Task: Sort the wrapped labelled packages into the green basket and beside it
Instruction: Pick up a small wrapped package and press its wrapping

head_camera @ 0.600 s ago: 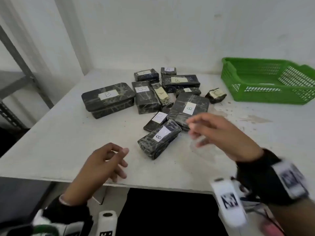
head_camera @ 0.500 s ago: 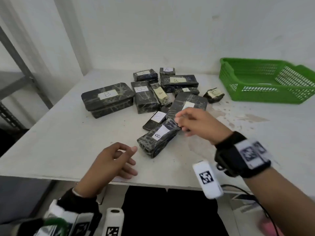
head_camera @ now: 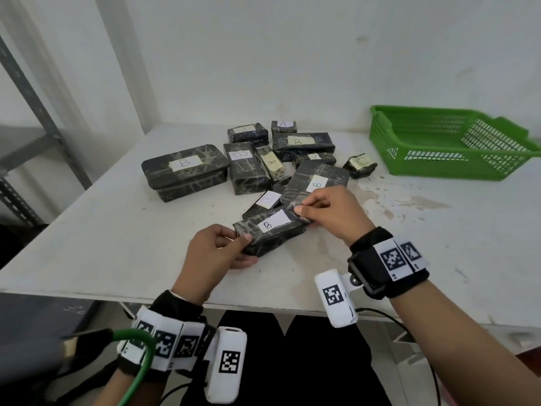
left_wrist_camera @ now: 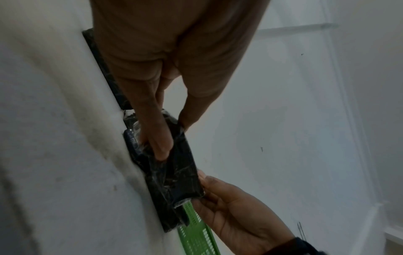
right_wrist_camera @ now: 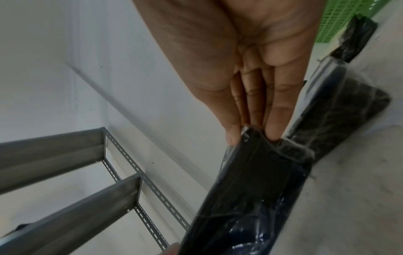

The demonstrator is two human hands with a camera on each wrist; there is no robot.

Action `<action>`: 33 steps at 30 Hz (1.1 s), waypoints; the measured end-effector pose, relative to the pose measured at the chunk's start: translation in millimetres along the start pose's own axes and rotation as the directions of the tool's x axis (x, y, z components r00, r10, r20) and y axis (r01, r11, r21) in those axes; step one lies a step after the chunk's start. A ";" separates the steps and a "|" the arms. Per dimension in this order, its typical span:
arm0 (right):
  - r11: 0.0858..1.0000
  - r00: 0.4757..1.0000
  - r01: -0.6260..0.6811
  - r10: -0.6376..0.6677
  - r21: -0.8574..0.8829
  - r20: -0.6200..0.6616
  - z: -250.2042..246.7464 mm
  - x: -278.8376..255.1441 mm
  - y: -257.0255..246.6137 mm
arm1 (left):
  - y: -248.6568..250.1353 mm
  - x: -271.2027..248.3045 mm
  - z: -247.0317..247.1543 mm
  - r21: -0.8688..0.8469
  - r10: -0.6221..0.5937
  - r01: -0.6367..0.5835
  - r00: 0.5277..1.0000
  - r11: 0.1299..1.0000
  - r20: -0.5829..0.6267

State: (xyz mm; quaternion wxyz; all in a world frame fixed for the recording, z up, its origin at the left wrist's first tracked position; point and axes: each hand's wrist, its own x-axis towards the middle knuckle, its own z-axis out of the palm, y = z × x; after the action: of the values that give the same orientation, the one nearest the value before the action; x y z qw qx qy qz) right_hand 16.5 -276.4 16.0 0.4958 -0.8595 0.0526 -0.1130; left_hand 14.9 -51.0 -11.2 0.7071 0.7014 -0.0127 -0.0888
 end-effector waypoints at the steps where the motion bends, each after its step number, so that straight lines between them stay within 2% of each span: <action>1: 0.999 1.000 0.001 0.000 0.035 -0.007 -2.2 -0.3 -3.2 | 0.7 0.8 0.7 -0.014 0.036 -0.036 0.999 0.999 -0.038; 6: 0.968 0.997 -0.003 0.024 0.251 -0.080 -5.5 2.3 -15.2 | 7.0 7.2 13.3 -0.093 0.156 -0.181 0.960 0.979 -0.233; 12: 0.947 0.953 0.173 -0.091 0.270 -0.289 -6.4 6.1 -30.0 | 30.3 17.0 35.6 -0.270 0.195 -0.272 0.940 0.923 -0.282; 15: 0.931 0.937 0.224 -0.123 0.290 -0.327 -9.8 11.0 -38.5 | 48.4 25.5 38.2 -0.372 0.247 -0.314 0.944 0.874 -0.217; 18: 0.911 0.936 0.227 -0.108 0.344 -0.334 -13.6 19.2 -46.8 | 63.4 35.7 39.9 -0.398 0.313 -0.346 0.938 0.850 -0.147; 22: 0.778 0.977 0.174 -0.059 0.604 -0.205 -15.6 33.2 -49.8 | 72.9 57.1 42.7 -0.405 0.347 -0.355 0.933 0.843 -0.095; 27: 0.753 0.990 0.134 -0.081 0.645 -0.111 -16.8 57.6 -34.4 | 79.6 93.1 46.5 -0.377 0.343 -0.325 0.939 0.867 -0.020; 30: 0.756 0.981 0.172 -0.075 0.632 -0.178 -16.9 73.1 -28.9 | 78.9 113.8 51.8 -0.357 0.330 -0.281 0.940 0.891 0.084; 33: 0.771 0.962 0.221 -0.071 0.598 -0.265 -14.1 86.9 -20.9 | 77.3 127.7 60.7 -0.371 0.308 -0.196 0.911 0.908 0.274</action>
State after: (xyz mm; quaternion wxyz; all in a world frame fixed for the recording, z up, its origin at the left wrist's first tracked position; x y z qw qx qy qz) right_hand 96.8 -295.3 53.2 0.7314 -0.6306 0.0011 -0.2597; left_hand 140.3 -129.4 53.0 0.8096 0.5384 -0.2059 -0.1109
